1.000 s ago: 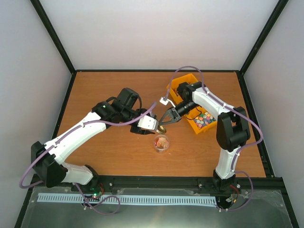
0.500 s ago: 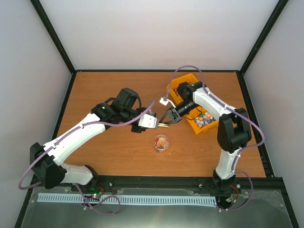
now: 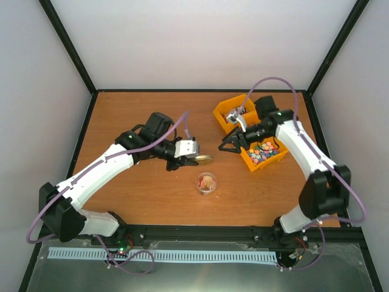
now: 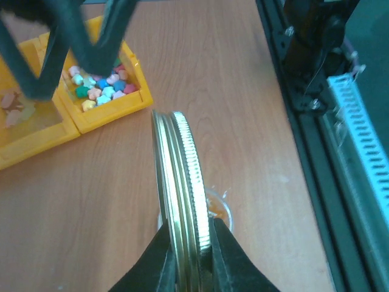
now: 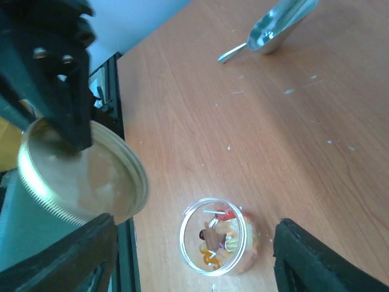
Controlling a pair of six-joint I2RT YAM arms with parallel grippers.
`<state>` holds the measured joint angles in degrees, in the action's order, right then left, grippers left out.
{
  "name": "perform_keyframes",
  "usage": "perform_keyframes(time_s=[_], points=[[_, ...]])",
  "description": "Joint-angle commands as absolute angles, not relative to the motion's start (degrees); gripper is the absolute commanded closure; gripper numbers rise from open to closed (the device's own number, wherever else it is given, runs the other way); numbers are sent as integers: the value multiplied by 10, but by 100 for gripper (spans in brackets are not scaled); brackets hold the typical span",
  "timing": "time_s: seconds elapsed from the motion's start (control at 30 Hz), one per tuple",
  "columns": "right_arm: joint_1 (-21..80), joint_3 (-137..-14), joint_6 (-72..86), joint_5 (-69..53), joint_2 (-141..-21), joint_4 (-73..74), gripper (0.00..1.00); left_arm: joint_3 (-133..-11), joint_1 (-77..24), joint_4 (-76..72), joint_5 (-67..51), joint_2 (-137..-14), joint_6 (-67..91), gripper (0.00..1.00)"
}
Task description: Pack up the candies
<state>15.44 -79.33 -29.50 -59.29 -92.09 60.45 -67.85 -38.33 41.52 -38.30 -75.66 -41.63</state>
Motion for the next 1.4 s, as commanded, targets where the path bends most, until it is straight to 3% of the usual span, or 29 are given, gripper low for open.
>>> perform_keyframes(time_s=[0.0,0.2,0.4,0.8,1.07,1.1,1.37], points=[[153,-734,-309,-563,-805,510,27,-715,-349,452,-504,-780,-338,98],[166,-708,-339,-598,-755,532,24,-722,-337,459,-588,-809,-298,97],[226,-692,-323,-548,-739,529,32,-715,-337,449,-615,-820,-280,97],[296,-684,-297,-496,-733,513,75,-695,-336,441,-616,-824,-281,96],[292,-688,-295,-509,-760,543,95,-685,-330,421,-591,-824,-273,93],[288,-690,-295,-520,-766,550,97,-682,-329,414,-580,-823,-268,91],[221,-688,-283,-626,-842,582,97,-653,-301,346,-517,-792,-213,43]])
